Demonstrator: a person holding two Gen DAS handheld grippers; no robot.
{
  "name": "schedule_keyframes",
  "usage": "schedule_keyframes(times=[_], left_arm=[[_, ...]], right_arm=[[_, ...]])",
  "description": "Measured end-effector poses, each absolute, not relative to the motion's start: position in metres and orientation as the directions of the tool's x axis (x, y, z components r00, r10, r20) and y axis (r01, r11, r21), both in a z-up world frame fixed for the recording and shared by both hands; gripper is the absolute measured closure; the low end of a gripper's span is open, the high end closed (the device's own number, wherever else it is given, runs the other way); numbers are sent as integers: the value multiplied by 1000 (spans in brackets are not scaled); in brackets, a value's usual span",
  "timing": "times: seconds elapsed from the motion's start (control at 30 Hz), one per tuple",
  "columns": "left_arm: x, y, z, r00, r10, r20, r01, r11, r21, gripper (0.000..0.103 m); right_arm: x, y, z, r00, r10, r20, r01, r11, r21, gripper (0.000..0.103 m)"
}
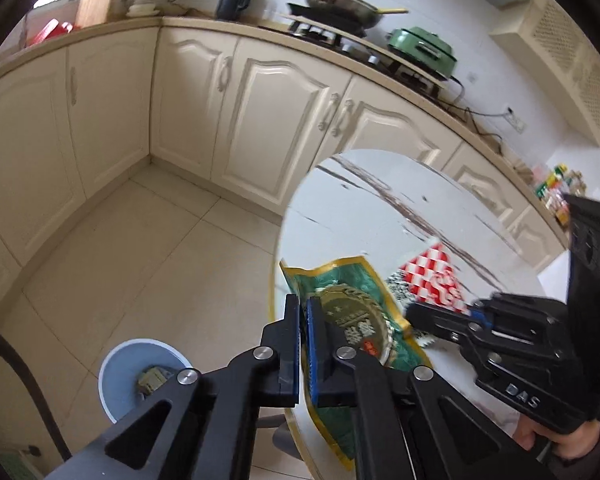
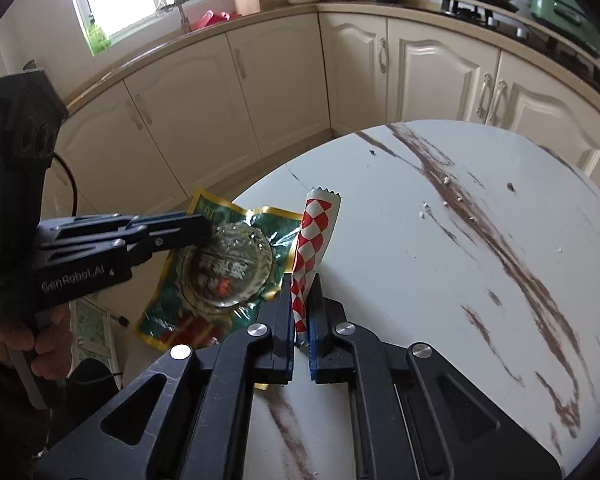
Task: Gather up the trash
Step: 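Grasp the green-gold package with the left gripper and lift it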
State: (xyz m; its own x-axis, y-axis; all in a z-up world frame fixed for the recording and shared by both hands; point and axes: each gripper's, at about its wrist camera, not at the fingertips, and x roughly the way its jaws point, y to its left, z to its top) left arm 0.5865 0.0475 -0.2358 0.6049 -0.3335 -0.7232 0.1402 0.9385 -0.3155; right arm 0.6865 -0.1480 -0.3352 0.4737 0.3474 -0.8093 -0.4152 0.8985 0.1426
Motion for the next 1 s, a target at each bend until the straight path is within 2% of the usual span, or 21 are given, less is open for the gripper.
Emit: schedule_keyframes(times=[0.23, 0.4, 0.47, 0.53, 0.7, 0.8, 0.87, 0.93, 1.0], left_arm=[[569, 49, -230, 611, -313, -727, 132, 946, -296, 103], [559, 61, -231, 621, -280, -732, 94, 954, -286, 84], [558, 64, -232, 604, -293, -741, 83, 948, -307, 54], [554, 67, -235, 605, -289, -742, 71, 948, -312, 48], [554, 62, -239, 544, -440, -715, 120, 884, -452, 56], [550, 60, -235, 559, -448, -697, 114, 875, -471, 70], [547, 63, -226, 581, -457, -674, 117, 866, -486, 85], [543, 63, -221, 583, -476, -659, 150, 859, -489, 94], [536, 56, -212, 588, -473, -656, 178, 867, -465, 97]], right_arm=[[683, -151, -338, 443, 400, -802, -395, 891, 226, 97], [680, -139, -341, 433, 409, -803, -408, 884, 230, 97], [681, -134, -342, 432, 403, -807, -412, 884, 221, 97], [681, -130, -343, 423, 415, -805, -415, 879, 235, 97], [682, -119, -346, 413, 426, -805, -426, 872, 243, 97], [683, -114, -347, 415, 423, -805, -427, 873, 238, 97], [683, -114, -346, 417, 421, -806, -425, 874, 237, 97], [683, -114, -346, 417, 421, -805, -420, 875, 240, 97], [683, -112, -346, 417, 422, -805, -419, 875, 241, 97]])
